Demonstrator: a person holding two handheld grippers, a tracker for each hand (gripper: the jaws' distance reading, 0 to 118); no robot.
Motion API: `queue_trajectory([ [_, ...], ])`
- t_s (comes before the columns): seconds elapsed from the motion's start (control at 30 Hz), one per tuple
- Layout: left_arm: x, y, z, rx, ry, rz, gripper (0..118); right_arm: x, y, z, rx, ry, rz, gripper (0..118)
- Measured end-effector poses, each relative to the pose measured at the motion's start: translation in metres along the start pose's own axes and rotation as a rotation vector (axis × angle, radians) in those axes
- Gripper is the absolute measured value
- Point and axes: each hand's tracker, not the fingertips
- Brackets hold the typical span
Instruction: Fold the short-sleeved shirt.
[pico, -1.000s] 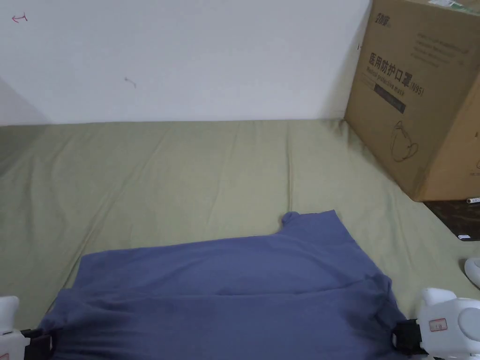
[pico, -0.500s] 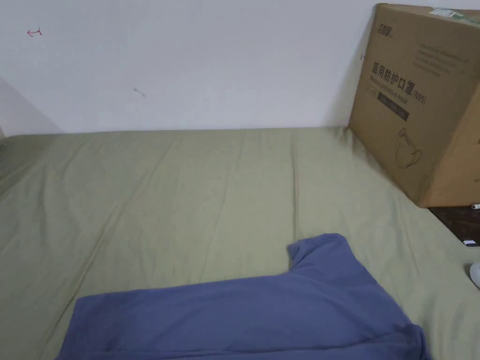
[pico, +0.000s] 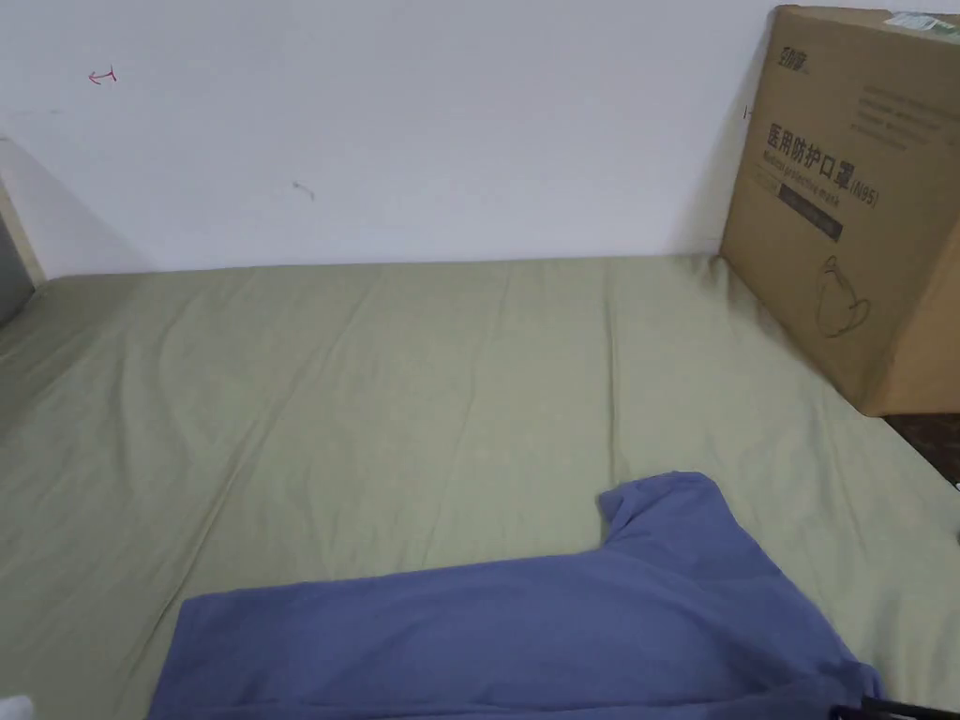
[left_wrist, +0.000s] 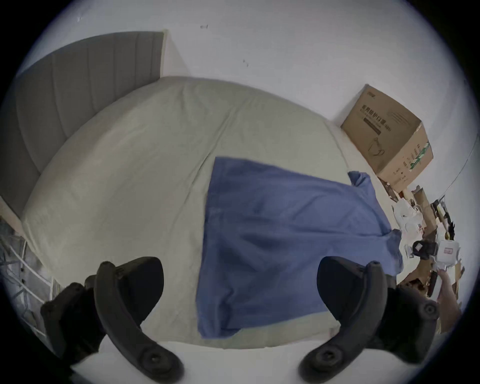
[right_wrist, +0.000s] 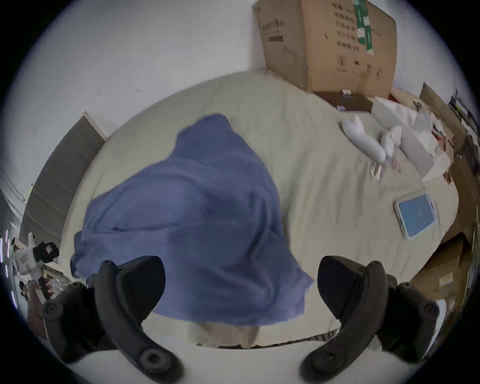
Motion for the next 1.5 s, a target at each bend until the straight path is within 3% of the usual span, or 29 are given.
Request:
queue_trajectory([
  [0.03, 0.005, 0.007, 0.002, 0.008, -0.024, -0.017, 107, -0.007, 0.008, 0.003, 0.026, 0.022, 0.019, 111],
  [0.07, 0.012, 0.016, 0.005, 0.034, -0.051, -0.036, 78, -0.016, 0.015, 0.006, 0.069, 0.061, 0.038, 96],
  [0.1, 0.018, 0.024, 0.006, 0.065, -0.06, -0.051, 46, -0.025, 0.023, 0.009, 0.106, 0.089, 0.055, 70],
  [0.13, 0.026, 0.031, 0.004, 0.079, -0.06, -0.062, 14, -0.034, 0.029, 0.011, 0.148, 0.088, 0.063, 35],
  [0.17, 0.032, 0.038, 0.001, 0.084, -0.059, -0.071, 2, -0.042, 0.038, 0.011, 0.173, 0.082, 0.082, 0],
  [0.27, 0.039, 0.064, -0.011, 0.081, -0.09, -0.09, 2, -0.062, 0.056, 0.008, 0.191, 0.121, 0.107, 0],
  [0.4, 0.028, 0.108, -0.062, 0.025, -0.006, -0.176, 2, -0.081, 0.069, -0.002, 0.188, 0.135, 0.144, 0],
  [0.5, 0.002, 0.134, -0.106, -0.026, -0.023, -0.111, 4, -0.087, 0.068, -0.01, 0.154, 0.134, 0.173, 0],
  [0.53, -0.006, 0.14, -0.121, -0.056, -0.023, -0.084, 14, -0.088, 0.066, -0.013, 0.144, 0.127, 0.182, 0],
  [0.57, -0.014, 0.143, -0.134, -0.083, -0.018, -0.063, 50, -0.084, 0.063, -0.018, 0.131, 0.118, 0.192, 0],
  [0.67, -0.027, 0.142, -0.171, -0.161, 0.059, -0.074, 87, -0.079, 0.058, -0.026, 0.098, 0.096, 0.2, 0],
  [0.7, -0.028, 0.138, -0.184, -0.199, 0.08, -0.087, 113, -0.074, 0.056, -0.032, 0.082, 0.098, 0.193, 0],
  [0.73, -0.029, 0.133, -0.189, -0.212, 0.088, -0.095, 118, -0.071, 0.055, -0.036, 0.073, 0.101, 0.185, 0],
  [0.83, -0.029, 0.12, -0.211, -0.285, 0.102, -0.127, 114, -0.062, 0.059, -0.052, 0.036, 0.119, 0.118, 0],
  [0.9, -0.023, 0.107, -0.211, -0.31, 0.082, -0.178, 91, -0.058, 0.069, -0.064, 0.026, 0.131, 0.106, 0],
  [0.93, -0.021, 0.105, -0.208, -0.291, 0.164, -0.254, 85, -0.057, 0.073, -0.068, 0.023, 0.128, 0.108, 0],
  [0.97, -0.019, 0.107, -0.199, -0.259, 0.115, -0.265, 74, -0.055, 0.081, -0.075, 0.017, 0.119, 0.112, 0],
  [1.0, -0.017, 0.11, -0.192, -0.245, 0.097, -0.253, 48, -0.053, 0.089, -0.081, 0.012, 0.108, 0.123, 0],
  [1.03, -0.013, 0.112, -0.185, -0.209, 0.091, -0.268, 15, -0.052, 0.096, -0.086, 0.01, 0.098, 0.133, 0],
  [1.07, -0.009, 0.113, -0.173, -0.16, 0.095, -0.294, 1, -0.05, 0.106, -0.093, 0.012, 0.09, 0.138, 0],
  [1.2, 0.006, 0.123, -0.134, -0.092, 0.025, -0.271, 1, -0.039, 0.146, -0.127, 0.016, 0.103, 0.097, 0],
  [1.23, 0.007, 0.124, -0.126, -0.083, 0.015, -0.267, 1, -0.034, 0.157, -0.139, 0.012, 0.097, 0.09, 9],
  [1.3, 0.008, 0.123, -0.112, -0.066, 0.006, -0.27, 1, -0.029, 0.176, -0.162, 0.006, 0.014, 0.09, 90],
  [1.33, 0.006, 0.124, -0.11, -0.063, 0.002, -0.274, 1, -0.027, 0.182, -0.175, -0.02, -0.023, 0.093, 115],
  [1.5, 0.001, 0.125, -0.094, -0.034, -0.008, -0.268, 1, -0.008, 0.199, -0.241, -0.205, -0.15, 0.054, 116],
])
